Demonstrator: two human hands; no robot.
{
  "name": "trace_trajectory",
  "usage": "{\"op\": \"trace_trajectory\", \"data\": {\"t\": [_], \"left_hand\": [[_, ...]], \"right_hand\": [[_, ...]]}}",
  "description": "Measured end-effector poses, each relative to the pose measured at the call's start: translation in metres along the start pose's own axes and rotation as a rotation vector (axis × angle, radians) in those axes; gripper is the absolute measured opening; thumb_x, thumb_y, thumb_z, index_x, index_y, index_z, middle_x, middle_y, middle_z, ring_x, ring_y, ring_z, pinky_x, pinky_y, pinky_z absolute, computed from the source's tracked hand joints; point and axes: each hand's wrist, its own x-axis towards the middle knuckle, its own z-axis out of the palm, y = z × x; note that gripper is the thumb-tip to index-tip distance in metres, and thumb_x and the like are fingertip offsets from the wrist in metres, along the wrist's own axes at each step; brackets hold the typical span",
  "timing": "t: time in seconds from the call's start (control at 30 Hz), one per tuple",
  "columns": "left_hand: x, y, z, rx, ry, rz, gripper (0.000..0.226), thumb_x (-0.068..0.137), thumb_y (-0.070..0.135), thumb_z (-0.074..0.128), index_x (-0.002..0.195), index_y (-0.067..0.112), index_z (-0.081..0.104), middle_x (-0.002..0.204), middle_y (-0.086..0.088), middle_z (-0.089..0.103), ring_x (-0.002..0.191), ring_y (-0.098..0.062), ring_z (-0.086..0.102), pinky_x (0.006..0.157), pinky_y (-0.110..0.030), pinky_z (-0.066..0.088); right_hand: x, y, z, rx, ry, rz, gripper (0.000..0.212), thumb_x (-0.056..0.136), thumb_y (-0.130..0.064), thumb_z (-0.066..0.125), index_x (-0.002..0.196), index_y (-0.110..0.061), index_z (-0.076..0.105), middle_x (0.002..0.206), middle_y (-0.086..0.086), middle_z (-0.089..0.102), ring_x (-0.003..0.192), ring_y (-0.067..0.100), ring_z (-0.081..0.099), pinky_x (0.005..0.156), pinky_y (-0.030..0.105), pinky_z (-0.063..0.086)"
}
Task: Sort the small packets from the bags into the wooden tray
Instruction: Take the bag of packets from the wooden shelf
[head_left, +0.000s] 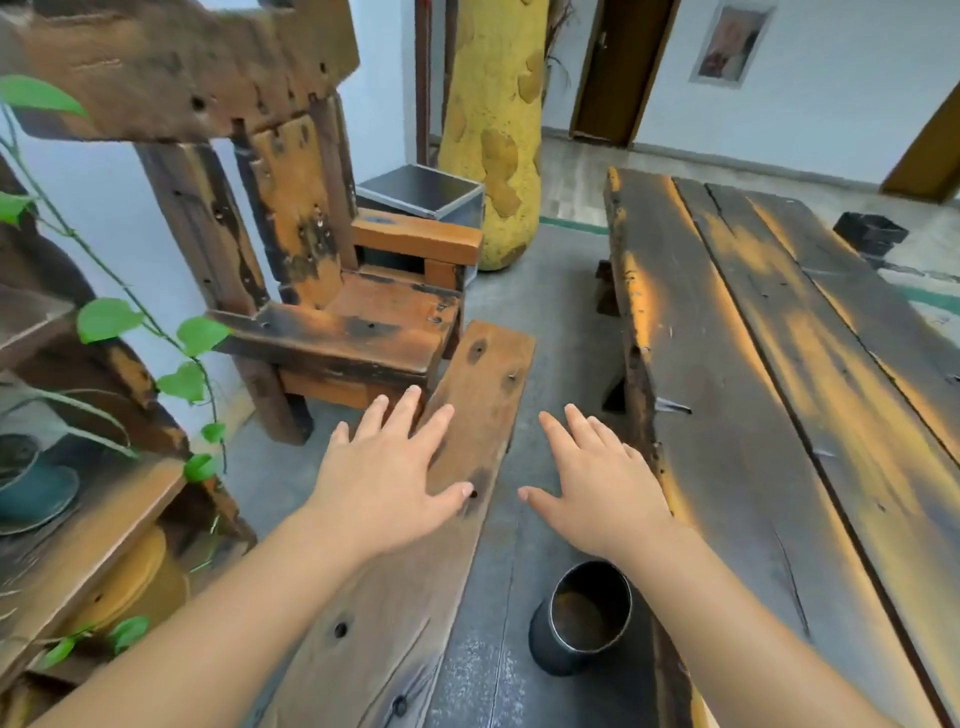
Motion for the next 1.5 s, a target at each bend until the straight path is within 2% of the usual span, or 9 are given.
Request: {"op": "trace_trajectory", "data": {"t": [0.17,0.4,0.77,1.13,1.5], "left_hand": [[-0.037,-0.026,0.009,-0.012,0.041,-0.202,0.085,0.081,0.08,0.026,0.151,0.042,-0.003,0.165,0.002,-0.006,0.151,-0.028,0.001,0.118,-0.057,0.016],[-0.112,-0.043,0.019,-0.012,0.028,-0.502,0.084,0.081,0.08,0.026,0.15,0.044,-0.004,0.165,0.001,-0.004,0.151,-0.029,0.003,0.117,-0.056,0.019],[-0.241,-0.035,0.05,-0.029,0.009,-0.888,0.084,0.082,0.078,0.03,0.151,0.042,-0.001,0.165,0.001,-0.002,0.15,-0.029,0.004,0.116,-0.054,0.019],[-0.35,-0.018,0.062,-0.094,0.046,-1.099,0.082,0.084,0.075,0.031,0.151,0.042,-0.004,0.165,0.002,-0.005,0.151,-0.028,0.001,0.117,-0.056,0.016],[-0.453,-0.039,0.071,-0.133,0.091,-1.19,0.084,0.083,0.075,0.032,0.151,0.043,-0.005,0.164,0.003,-0.007,0.151,-0.027,0.0,0.118,-0.055,0.015]], "right_hand": [[0.016,-0.035,0.006,-0.007,0.007,-0.207,0.082,0.088,-0.073,0.037,0.154,-0.03,0.014,0.166,0.003,0.012,0.151,0.027,0.015,0.117,0.049,0.027],[0.023,-0.087,0.023,-0.023,-0.044,-0.484,0.086,0.085,-0.077,0.032,0.155,-0.03,0.015,0.165,0.002,0.013,0.15,0.026,0.017,0.116,0.048,0.027],[-0.029,-0.177,0.064,-0.053,-0.166,-0.891,0.084,0.088,-0.072,0.036,0.155,-0.028,0.013,0.166,0.004,0.01,0.151,0.026,0.014,0.116,0.048,0.026],[-0.108,-0.244,0.075,-0.069,-0.215,-1.144,0.081,0.09,-0.07,0.038,0.155,-0.031,0.012,0.166,0.002,0.009,0.151,0.026,0.013,0.118,0.049,0.022],[-0.194,-0.314,0.088,-0.142,-0.238,-1.25,0.082,0.09,-0.068,0.039,0.156,-0.029,0.01,0.166,0.003,0.006,0.152,0.025,0.01,0.12,0.048,0.02]]}}
